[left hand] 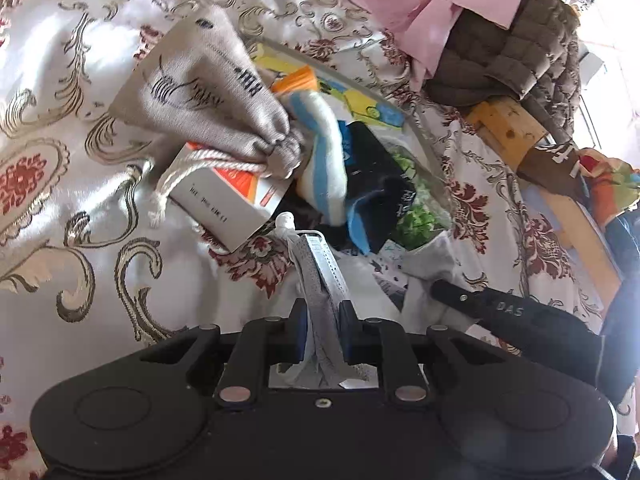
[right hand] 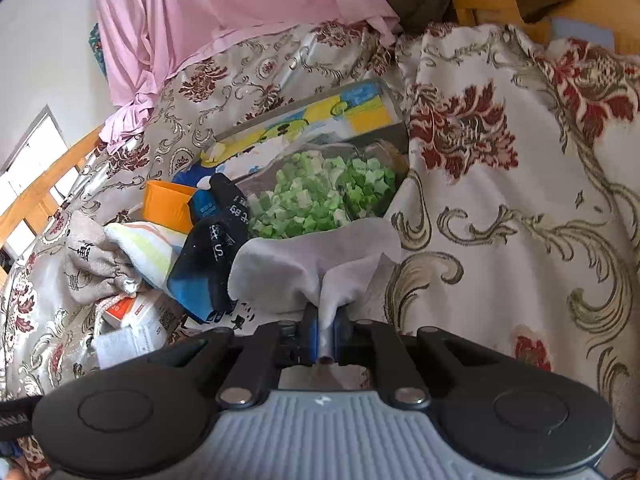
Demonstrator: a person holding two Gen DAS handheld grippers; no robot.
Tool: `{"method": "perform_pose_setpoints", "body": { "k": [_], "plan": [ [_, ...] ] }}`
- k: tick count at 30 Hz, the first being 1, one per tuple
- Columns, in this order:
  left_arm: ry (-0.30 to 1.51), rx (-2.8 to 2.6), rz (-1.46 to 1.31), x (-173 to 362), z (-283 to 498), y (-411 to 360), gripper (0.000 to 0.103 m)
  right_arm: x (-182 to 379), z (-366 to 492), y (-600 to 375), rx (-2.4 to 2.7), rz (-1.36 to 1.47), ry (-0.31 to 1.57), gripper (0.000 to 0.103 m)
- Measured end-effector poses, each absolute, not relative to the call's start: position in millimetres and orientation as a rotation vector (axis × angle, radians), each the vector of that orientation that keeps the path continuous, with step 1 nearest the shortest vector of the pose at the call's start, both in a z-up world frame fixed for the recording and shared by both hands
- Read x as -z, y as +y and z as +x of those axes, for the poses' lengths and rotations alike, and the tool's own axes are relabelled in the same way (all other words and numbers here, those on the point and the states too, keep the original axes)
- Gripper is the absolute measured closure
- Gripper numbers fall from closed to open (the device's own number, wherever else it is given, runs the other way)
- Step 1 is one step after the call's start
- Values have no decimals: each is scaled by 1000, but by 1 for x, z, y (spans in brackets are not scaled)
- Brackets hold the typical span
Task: Organize soft objects
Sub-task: 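Lift the grey mask with left tool while right tool carries grey cloth to tray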
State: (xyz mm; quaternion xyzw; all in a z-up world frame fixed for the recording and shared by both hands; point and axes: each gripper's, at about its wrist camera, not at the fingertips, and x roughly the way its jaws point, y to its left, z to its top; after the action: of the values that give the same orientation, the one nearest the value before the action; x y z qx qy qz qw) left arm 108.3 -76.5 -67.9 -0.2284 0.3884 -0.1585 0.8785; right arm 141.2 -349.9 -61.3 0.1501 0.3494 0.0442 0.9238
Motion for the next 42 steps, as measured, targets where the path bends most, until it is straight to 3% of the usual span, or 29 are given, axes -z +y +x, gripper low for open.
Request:
{"method": "perform_pose_setpoints", "body": {
  "k": [14,23,32,42],
  "plan": [
    [632,427,-345,16,113,-96,86,13,108,-326,-135,131,337,98],
    [561,402,-322,-29,187,-94,85,-16,178,-340,-101,165,179,98],
    [505,384,-267,-39,296,-119,85,9,275,-371,-106,303,193,98],
    [597,393,-298,4,385,-149,85,45,324,-399,-93,424,324,98]
  ]
}}
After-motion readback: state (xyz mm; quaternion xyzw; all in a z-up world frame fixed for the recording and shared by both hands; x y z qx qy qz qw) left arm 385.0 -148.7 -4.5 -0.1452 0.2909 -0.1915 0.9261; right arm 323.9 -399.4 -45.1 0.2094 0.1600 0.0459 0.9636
